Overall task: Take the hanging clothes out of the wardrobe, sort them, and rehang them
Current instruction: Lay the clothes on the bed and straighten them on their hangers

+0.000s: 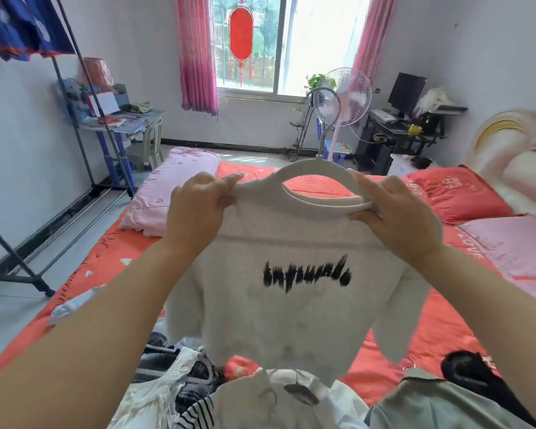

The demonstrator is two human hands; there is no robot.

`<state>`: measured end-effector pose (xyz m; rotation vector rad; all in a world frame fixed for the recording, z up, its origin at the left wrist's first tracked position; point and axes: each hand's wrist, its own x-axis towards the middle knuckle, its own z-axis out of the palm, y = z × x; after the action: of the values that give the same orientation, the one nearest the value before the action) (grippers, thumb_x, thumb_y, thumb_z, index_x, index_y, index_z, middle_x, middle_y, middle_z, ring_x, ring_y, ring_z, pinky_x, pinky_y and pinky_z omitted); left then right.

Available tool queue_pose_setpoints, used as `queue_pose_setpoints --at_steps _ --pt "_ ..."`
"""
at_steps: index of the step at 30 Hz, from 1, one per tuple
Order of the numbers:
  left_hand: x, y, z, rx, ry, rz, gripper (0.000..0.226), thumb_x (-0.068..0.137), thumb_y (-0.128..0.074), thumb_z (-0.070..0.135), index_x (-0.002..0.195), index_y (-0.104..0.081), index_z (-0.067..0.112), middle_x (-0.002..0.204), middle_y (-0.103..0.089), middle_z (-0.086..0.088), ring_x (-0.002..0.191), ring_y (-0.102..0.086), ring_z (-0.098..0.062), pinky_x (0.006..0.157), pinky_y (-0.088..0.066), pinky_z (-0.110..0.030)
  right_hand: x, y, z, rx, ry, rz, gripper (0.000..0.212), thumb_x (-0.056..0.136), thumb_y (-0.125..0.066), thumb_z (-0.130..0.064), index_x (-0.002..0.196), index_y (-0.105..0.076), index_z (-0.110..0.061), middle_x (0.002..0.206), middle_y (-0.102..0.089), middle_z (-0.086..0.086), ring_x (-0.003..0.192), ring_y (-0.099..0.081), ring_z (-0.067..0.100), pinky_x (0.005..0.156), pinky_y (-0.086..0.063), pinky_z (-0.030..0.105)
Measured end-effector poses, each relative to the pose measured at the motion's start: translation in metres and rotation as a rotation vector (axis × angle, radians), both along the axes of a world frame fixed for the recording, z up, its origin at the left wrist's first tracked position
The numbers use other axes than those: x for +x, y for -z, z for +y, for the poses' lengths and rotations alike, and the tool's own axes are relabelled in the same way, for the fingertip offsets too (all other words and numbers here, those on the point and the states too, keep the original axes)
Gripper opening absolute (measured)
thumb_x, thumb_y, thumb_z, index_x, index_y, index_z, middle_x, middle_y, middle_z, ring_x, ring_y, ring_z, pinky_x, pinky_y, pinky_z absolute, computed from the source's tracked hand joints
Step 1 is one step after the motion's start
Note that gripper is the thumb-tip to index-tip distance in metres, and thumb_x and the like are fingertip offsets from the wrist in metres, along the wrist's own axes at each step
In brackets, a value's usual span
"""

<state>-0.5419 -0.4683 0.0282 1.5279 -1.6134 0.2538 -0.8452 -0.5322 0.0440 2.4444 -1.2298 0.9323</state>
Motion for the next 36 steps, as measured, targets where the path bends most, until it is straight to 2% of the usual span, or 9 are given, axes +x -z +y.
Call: queue_pose_setpoints --at_steps 5,10,15,19,25,28,31,33,36 --pt "-0.011 0.037 -0.039 0.052 0.013 -0.031 0.040 0.075 -0.057 0.019 0.114 -0.068 0.017 0.083 -0.064 -0.014 0.084 -0.062 -0.035 0.075 -0.050 -0.049 -0.011 0.044 -0.031 0.052 -0.006 -0.022 0.063 0.076 -0.072 -0.033 0.133 -0.049 -0.023 0.089 -0.053 0.012 0.070 -0.059 0.036 0.056 -0.043 0.035" --pt "-0.012 0.084 -0.081 0.096 0.023 -0.051 0.040 0.074 -0.059 0.020 0.113 -0.068 0.019 0.080 -0.063 -0.011 0.078 -0.063 -0.035 0.072 -0.051 -0.047 -0.014 0.095 -0.064 0.168 0.018 -0.021 0.063 0.077 -0.068 -0.039 0.131 -0.036 -0.036 0.085 -0.047 0.002 0.067 -0.057 0.033 0.056 -0.039 0.033" --pt "-0.008 0.146 -0.117 0.207 0.042 -0.045 0.039 0.074 -0.058 0.022 0.111 -0.069 0.019 0.078 -0.063 -0.012 0.075 -0.063 -0.036 0.070 -0.052 -0.046 -0.010 0.153 -0.094 0.342 0.071 0.023 0.064 0.084 -0.062 -0.040 0.137 -0.028 -0.049 0.090 -0.039 -0.006 0.080 -0.056 0.032 0.066 -0.040 0.034" --pt "-0.004 0.202 -0.131 0.351 -0.017 -0.007 0.043 0.073 -0.054 0.026 0.112 -0.070 0.018 0.081 -0.064 -0.015 0.080 -0.063 -0.037 0.072 -0.047 -0.042 0.002 0.197 -0.111 0.430 0.104 0.120 0.069 0.086 -0.060 -0.039 0.144 -0.023 -0.039 0.092 -0.038 -0.004 0.090 -0.054 0.031 0.073 -0.038 0.036" --pt "0.001 0.260 -0.148 0.382 -0.045 0.026 0.046 0.075 -0.055 0.021 0.118 -0.065 0.010 0.091 -0.065 -0.018 0.087 -0.061 -0.040 0.077 -0.045 -0.046 0.009 0.257 -0.142 0.513 0.076 0.067 0.076 0.082 -0.067 -0.035 0.141 -0.020 -0.043 0.089 -0.041 0.000 0.082 -0.054 0.031 0.073 -0.043 0.038" --pt "-0.003 0.289 -0.151 0.435 -0.086 0.038 0.057 0.081 -0.067 0.014 0.135 -0.049 0.013 0.128 -0.053 -0.017 0.119 -0.048 -0.036 0.099 -0.033 -0.045 0.013 0.286 -0.169 0.583 0.159 0.025 0.074 0.084 -0.064 -0.036 0.144 -0.021 -0.041 0.105 -0.045 0.006 0.105 -0.050 0.032 0.092 -0.039 0.038" --pt "-0.011 0.324 -0.138 0.591 -0.081 0.011 0.068 0.087 -0.062 0.023 0.146 -0.029 0.022 0.150 -0.029 -0.009 0.138 -0.026 -0.027 0.112 -0.018 -0.039 0.019 0.324 -0.185 0.697 0.419 0.217 0.076 0.093 -0.048 -0.045 0.148 0.002 -0.035 0.154 -0.012 0.008 0.143 -0.009 0.028 0.115 -0.007 0.039" --pt "-0.016 0.354 -0.122 0.728 -0.064 -0.010 0.068 0.091 -0.056 0.028 0.148 -0.020 0.026 0.154 -0.020 -0.005 0.141 -0.018 -0.022 0.114 -0.015 -0.036 0.025 0.354 -0.175 0.771 0.421 0.230 0.075 0.095 -0.045 -0.042 0.149 0.006 -0.031 0.158 0.001 0.003 0.145 0.002 0.025 0.116 0.000 0.040" --pt "-0.021 0.396 -0.090 0.847 -0.026 -0.016 0.068 0.091 -0.056 0.031 0.148 -0.020 0.025 0.152 -0.024 -0.002 0.139 -0.023 -0.020 0.111 -0.021 -0.033 0.028 0.401 -0.135 0.830 0.338 0.179 0.070 0.096 -0.048 -0.033 0.150 -0.005 -0.025 0.156 -0.011 0.002 0.144 -0.007 0.022 0.115 -0.007 0.037"
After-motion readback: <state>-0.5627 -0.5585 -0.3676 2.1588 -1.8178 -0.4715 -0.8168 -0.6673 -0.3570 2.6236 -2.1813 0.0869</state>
